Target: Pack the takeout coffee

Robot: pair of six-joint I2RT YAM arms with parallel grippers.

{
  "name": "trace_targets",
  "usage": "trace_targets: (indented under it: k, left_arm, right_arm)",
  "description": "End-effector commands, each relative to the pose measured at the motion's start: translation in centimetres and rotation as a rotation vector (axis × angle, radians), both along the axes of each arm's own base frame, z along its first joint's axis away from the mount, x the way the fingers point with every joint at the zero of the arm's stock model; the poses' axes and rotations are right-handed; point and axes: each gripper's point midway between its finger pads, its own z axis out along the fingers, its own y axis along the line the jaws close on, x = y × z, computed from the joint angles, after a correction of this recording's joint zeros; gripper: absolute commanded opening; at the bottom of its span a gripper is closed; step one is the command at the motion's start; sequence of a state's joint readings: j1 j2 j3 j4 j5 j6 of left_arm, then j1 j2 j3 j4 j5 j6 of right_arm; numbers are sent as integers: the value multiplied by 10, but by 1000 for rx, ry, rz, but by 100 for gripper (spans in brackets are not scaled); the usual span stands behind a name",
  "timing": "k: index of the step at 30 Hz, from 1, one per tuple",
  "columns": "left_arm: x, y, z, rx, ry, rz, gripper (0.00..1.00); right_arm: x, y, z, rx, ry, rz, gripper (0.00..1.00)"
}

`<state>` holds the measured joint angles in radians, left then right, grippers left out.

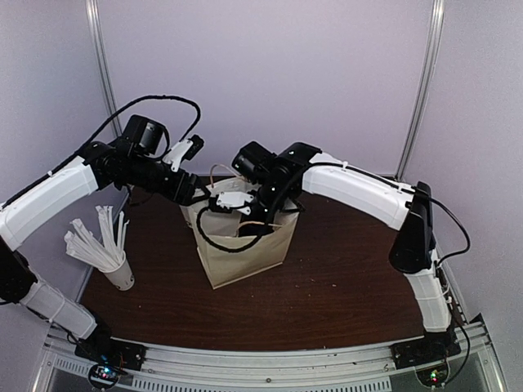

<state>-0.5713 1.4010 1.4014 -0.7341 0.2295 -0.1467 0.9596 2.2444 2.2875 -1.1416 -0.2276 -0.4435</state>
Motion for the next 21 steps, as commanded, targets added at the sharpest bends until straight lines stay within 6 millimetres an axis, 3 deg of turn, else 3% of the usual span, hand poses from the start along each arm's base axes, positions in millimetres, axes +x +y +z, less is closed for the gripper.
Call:
trace_targets:
  k: [1,6,10,14,21]
  left_arm:
    - [13,-6,9,-35,-29,-20,64]
    - [12,-19,13,-95,-20,-70,54]
    - [13,-23,13,-106,-6,-76,49]
    - [16,-23,10,-102,-2,-72,49]
    - [24,-23,8,-100,7,-64,49]
  right_arm:
    - [-20,0,60,107,-25,43,100]
    - [-13,-4,39,53,-49,19,100]
    - [-18,-3,44,72,-32,26,100]
    - [-22,-4,76,131,-68,37,100]
    - [-38,-5,155,309,-128,94,100]
